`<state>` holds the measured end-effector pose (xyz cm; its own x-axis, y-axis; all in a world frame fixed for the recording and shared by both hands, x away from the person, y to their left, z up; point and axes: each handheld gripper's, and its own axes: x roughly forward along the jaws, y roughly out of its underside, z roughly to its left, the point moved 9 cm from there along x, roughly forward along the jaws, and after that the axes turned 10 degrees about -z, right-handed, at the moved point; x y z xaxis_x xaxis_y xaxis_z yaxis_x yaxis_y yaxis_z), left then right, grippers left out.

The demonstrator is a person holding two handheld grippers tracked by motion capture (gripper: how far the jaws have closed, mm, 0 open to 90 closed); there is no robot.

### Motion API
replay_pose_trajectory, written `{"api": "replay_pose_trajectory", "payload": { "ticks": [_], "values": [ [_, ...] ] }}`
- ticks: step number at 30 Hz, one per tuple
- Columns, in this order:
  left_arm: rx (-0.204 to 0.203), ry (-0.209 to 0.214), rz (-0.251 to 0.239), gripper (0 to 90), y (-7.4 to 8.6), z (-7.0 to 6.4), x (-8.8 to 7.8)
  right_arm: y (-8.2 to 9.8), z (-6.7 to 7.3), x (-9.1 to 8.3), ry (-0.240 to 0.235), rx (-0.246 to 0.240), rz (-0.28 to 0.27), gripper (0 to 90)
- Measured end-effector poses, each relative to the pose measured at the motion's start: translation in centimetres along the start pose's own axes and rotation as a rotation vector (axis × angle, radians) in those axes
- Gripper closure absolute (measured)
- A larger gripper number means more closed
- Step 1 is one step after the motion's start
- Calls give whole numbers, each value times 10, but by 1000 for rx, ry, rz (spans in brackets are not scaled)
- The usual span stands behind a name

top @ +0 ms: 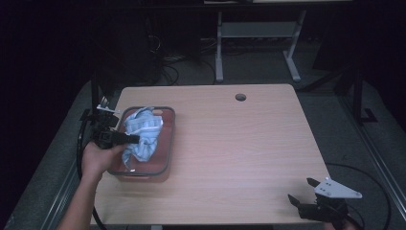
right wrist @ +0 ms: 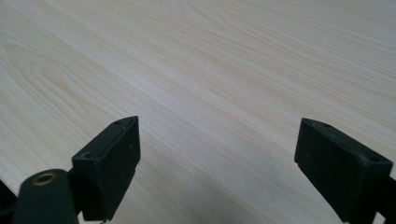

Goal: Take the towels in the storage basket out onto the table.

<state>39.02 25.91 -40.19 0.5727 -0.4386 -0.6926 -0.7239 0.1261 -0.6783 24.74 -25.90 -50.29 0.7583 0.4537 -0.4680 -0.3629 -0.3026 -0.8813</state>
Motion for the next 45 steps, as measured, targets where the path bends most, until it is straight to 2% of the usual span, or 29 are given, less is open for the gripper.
{"api": "replay_pose_trajectory", "payload": {
  "ticks": [5, 8, 19, 34, 41, 45],
  "values": [
    [8, 17, -22, 637, -8, -6, -5, 0, -1, -1, 5, 2, -4, 137],
    [-9, 31, -44, 637, -13, -10, -10, 1, -4, -1, 7, 3, -4, 137],
    [16, 62, -72, 636, -30, -29, -18, 1, -4, -2, 8, 4, -3, 136],
    [41, 39, -72, 635, -49, -46, -18, 1, -4, -1, 5, 5, -4, 137],
    [39, 54, -81, 634, -56, -53, -14, 1, -5, -1, 8, 12, -7, 137],
    [55, 55, -73, 634, -61, -61, -13, 1, -5, -1, 5, 16, -9, 137]
  ]
}}
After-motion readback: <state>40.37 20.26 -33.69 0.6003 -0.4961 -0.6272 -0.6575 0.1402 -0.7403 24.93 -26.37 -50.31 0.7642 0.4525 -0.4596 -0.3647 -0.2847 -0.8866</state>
